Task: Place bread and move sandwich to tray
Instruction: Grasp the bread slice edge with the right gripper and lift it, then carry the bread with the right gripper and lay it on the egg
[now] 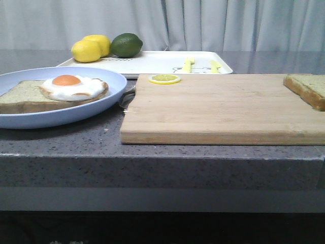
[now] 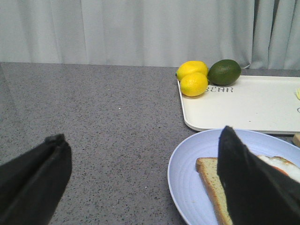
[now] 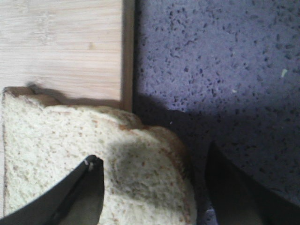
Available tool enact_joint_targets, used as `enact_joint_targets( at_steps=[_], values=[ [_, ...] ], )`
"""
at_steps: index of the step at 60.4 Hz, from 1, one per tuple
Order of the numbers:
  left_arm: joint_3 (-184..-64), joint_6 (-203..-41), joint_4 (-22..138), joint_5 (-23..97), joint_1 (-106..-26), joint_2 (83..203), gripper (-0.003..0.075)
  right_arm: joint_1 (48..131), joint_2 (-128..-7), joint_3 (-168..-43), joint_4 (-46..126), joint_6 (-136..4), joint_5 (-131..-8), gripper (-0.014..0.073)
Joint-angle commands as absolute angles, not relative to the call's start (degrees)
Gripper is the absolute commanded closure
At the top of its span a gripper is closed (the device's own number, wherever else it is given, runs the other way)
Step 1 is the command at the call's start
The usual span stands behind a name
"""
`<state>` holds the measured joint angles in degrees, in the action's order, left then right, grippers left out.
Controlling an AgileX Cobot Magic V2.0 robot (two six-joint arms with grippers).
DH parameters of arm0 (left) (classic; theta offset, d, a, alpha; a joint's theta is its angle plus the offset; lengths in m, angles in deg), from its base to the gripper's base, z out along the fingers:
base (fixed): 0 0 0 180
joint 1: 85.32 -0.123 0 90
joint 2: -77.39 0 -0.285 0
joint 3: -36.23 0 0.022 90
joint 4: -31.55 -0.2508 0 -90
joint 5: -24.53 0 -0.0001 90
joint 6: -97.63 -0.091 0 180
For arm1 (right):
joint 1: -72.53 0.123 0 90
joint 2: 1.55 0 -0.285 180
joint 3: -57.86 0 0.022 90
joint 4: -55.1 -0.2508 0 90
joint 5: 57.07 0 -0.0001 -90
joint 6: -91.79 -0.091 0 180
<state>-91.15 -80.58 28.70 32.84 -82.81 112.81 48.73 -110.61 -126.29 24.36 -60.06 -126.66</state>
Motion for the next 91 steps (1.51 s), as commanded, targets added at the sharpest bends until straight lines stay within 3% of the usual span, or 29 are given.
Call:
enact_joint_targets(
  at_steps=[1, 31, 36, 48, 53, 91],
  values=[
    [-93.2, -80.2, 28.7, 28.5, -82.9, 113.3, 0.01, 48.7, -108.1, -127.3, 23.4, -60.5, -133.5, 0.0116],
    [-93.2, -80.2, 28.7, 28.5, -82.9, 113.3, 0.01, 48.7, -108.1, -124.4, 23.3, -62.1, -133.3, 0.0143],
    [-93.2, -80.2, 28.7, 28.5, -82.9, 113.3, 0.01, 48.7, -108.1, -124.4, 23.3, -62.6, -133.5, 0.0239],
    [-93.2, -80.2, 28.7, 28.5, -82.9, 113.3, 0.01, 48.7, -107.7, -124.5, 23.2, -64.2, -133.5, 0.0585],
    [-93.2, -80.2, 28.7, 28.5, -82.9, 113.3, 0.01, 48.7, -106.8, -124.6, 22.8, -64.2, -133.5, 0.0652],
    [-93.2, -80.2, 28.7, 28.5, -82.9, 113.3, 0.01, 50.6, -87.6, -124.6, 1.5, -67.1, -133.5, 0.066]
  ],
)
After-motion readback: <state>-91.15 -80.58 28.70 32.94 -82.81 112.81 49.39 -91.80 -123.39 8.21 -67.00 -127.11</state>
